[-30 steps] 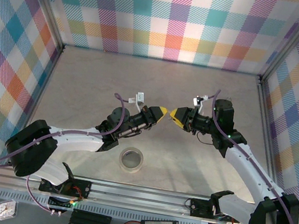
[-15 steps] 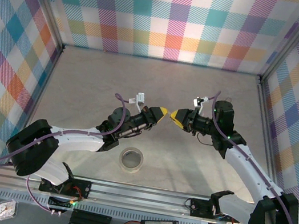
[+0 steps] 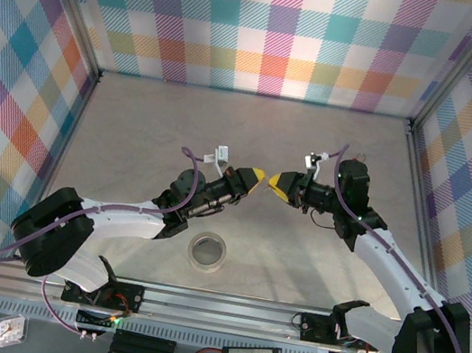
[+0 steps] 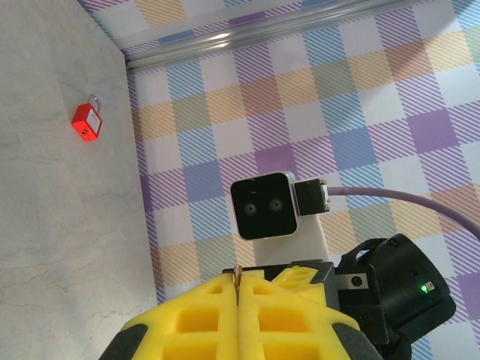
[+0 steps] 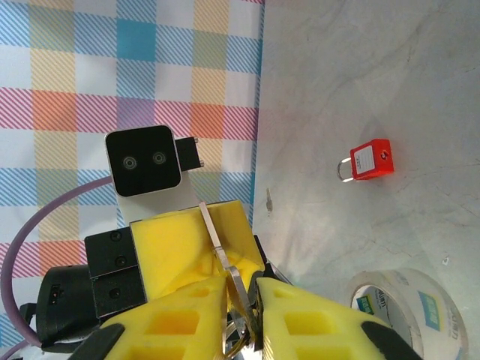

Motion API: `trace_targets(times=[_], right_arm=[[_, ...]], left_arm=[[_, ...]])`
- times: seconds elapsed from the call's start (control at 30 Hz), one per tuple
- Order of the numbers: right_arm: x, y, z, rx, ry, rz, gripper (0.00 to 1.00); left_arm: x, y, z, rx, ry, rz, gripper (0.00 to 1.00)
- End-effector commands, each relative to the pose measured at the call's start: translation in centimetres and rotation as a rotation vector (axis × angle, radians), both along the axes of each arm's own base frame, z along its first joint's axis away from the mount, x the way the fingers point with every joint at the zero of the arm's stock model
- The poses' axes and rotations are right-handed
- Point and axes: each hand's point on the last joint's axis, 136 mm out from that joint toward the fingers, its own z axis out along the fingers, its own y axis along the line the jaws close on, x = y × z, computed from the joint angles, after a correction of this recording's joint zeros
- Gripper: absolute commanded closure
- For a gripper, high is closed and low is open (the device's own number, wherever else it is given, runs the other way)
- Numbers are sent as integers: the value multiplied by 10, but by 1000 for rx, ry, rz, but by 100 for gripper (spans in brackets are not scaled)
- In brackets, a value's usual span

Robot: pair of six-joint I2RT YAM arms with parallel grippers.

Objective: Unlock with the key

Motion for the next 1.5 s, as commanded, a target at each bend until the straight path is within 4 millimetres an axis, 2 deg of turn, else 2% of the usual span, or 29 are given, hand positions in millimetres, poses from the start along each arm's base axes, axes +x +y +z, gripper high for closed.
trace_targets(times=[0.0,0.33,0.63,0.7,0.73,0.8,0.9,1.03,1.13,1.2,1.33,1.47], right_arm=[[-5,3,8,44,-34,42,84],[-7,5,16,65,-53,64,99],[-10,3,16,28,-75,75,100],[-14,0,15,-28,-98,79,100],[-17,-3,15,-65,-115,79,100],[-22,-11,9,-169,-151,84,100],[-28,-25,-4,-322,-194,95,100],[-36,-33,-8,-459,-270,135,100],[-38,-34,-9,-512,-300,175,100],[-38,-34,-11,-543,-308,197,100],[-28,-34,-12,-585,-296,205,100],[-25,-28,-10,-568,-284,222,100]], left_arm=[[-4,-8,14,-49,-23,-19,100],[-5,-10,11,-56,-21,-23,100],[-6,-4,8,-62,-19,-9,100],[-4,4,8,-43,-12,5,71],[-2,8,6,-14,-4,12,61],[3,25,0,67,31,46,45],[6,65,-7,289,83,113,29],[-4,121,-15,695,116,110,22],[-14,144,-28,952,73,-12,20],[-22,150,-38,1124,0,-135,19],[-22,173,-70,1482,-152,-344,23],[-23,177,-108,1636,-294,-613,26]])
